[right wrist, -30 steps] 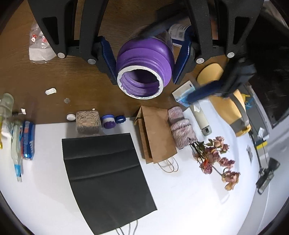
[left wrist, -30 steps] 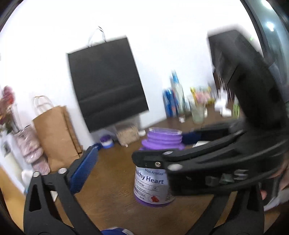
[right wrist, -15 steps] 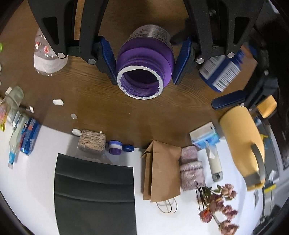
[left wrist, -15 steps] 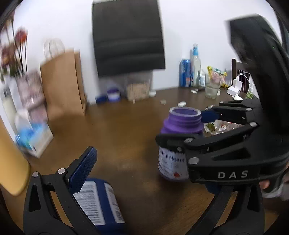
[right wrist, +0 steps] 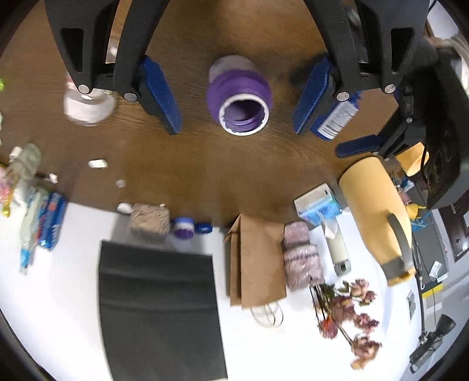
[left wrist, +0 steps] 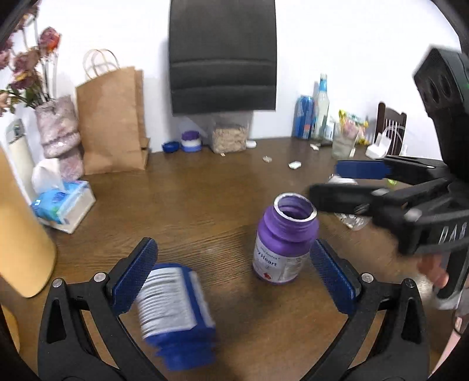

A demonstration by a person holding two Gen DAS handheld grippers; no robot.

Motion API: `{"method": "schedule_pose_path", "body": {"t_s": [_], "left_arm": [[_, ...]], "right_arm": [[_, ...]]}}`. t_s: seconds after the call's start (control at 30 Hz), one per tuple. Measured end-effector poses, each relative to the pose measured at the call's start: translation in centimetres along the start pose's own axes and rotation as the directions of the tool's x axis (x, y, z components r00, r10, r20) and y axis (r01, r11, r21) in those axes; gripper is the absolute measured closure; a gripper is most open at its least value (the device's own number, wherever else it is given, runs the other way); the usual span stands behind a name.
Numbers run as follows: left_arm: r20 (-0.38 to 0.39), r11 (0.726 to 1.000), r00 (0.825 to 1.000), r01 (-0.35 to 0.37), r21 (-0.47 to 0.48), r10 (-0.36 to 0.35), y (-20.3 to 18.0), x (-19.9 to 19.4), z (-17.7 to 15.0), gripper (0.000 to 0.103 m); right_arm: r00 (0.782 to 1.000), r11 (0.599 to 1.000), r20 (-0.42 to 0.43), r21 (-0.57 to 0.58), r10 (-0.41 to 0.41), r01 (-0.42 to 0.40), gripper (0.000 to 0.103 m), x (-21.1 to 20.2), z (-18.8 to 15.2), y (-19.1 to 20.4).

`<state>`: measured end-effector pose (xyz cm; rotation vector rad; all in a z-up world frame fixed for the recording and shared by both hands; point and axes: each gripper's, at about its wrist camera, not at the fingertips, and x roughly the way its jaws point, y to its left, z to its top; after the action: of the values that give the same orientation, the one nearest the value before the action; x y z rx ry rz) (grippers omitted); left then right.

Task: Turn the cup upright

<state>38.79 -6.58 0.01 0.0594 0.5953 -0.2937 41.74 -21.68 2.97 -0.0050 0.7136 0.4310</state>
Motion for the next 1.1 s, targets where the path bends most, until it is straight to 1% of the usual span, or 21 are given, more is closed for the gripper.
{"method": "schedule_pose_path", "body": {"t_s": [0.03, 0.1, 0.17, 0.2, 0.27, 0.37, 0.5, 0.67, 0.77, 0.83, 0.93, 0.97, 1.03, 1.1], "left_arm": [[0.010, 1.000, 1.000, -0.011, -0.001, 0.011, 0.3, -1.1, 0.0, 0.000], [0.033, 0.998, 0.998, -0.056, -0.005, 0.056, 1.2, -3.3, -0.1, 0.000], [0.056, 0.992, 0.990, -0.126, -0.022, 0.127, 2.6, -5.5, -0.5, 0.000], [0.056, 0.988, 0.986, -0.154, -0.034, 0.155, 3.3, -6.3, -0.8, 0.000], [0.035, 0.976, 0.977, -0.206, -0.062, 0.209, 5.0, -8.0, -1.5, 0.000], [0.038, 0.963, 0.966, -0.251, -0.101, 0.256, 6.5, -10.5, -2.6, 0.000], [0.066, 0.957, 0.960, -0.261, -0.125, 0.271, 6.9, -13.2, -3.7, 0.000], [0.108, 0.959, 0.957, -0.258, -0.114, 0.270, 5.5, -15.8, -5.0, 0.000], [0.121, 0.962, 0.958, -0.248, -0.112, 0.260, 4.9, -16.9, -5.9, 0.000], [0.128, 0.961, 0.955, -0.253, -0.115, 0.266, 4.5, -17.6, -6.3, 0.000], [0.138, 0.945, 0.939, -0.298, -0.136, 0.316, 3.9, -19.5, -7.5, 0.000], [0.149, 0.940, 0.932, -0.311, -0.141, 0.331, 3.5, -20.5, -8.3, 0.000], [0.159, 0.937, 0.927, -0.320, -0.138, 0.340, 2.4, -22.3, -9.8, 0.000], [0.164, 0.929, 0.916, -0.346, -0.133, 0.365, 1.1, -24.4, -11.6, 0.000]], "right_arm": [[1.000, 1.000, 0.003, -0.002, -0.020, 0.020, 0.020, -1.4, -0.2, -0.1], [0.999, 0.999, 0.009, -0.002, -0.044, 0.044, 0.020, -3.1, -0.8, -0.4], [0.996, 0.996, 0.002, -0.004, -0.087, 0.087, 0.020, -4.8, -1.8, -0.7], [0.993, 0.993, -0.008, -0.003, -0.117, 0.117, 0.020, -5.6, -2.4, -1.0], [0.989, 0.989, -0.020, 0.017, -0.150, 0.150, 0.020, -6.9, -3.4, -1.7], [0.987, 0.984, -0.013, 0.072, -0.160, 0.161, 0.020, -9.0, -4.9, -2.5], [0.986, 0.983, 0.008, 0.084, -0.167, 0.166, 0.020, -10.7, -6.1, -1.5], [0.983, 0.982, 0.023, 0.046, -0.183, 0.182, 0.020, -12.3, -7.8, 1.4], [0.983, 0.983, 0.028, 0.021, -0.184, 0.183, 0.020, -13.2, -8.7, 2.6], [0.982, 0.982, 0.030, 0.022, -0.186, 0.186, 0.020, -13.8, -9.1, 3.0], [0.979, 0.980, 0.041, 0.032, -0.199, 0.198, 0.020, -15.2, -10.4, 3.9], [0.979, 0.980, 0.048, 0.032, -0.198, 0.197, 0.020, -15.7, -11.0, 4.4], [0.976, 0.978, 0.061, 0.031, -0.210, 0.208, 0.020, -16.9, -12.5, 5.6], [0.976, 0.979, 0.077, 0.029, -0.205, 0.203, 0.020, -18.1, -13.8, 6.9]]}}
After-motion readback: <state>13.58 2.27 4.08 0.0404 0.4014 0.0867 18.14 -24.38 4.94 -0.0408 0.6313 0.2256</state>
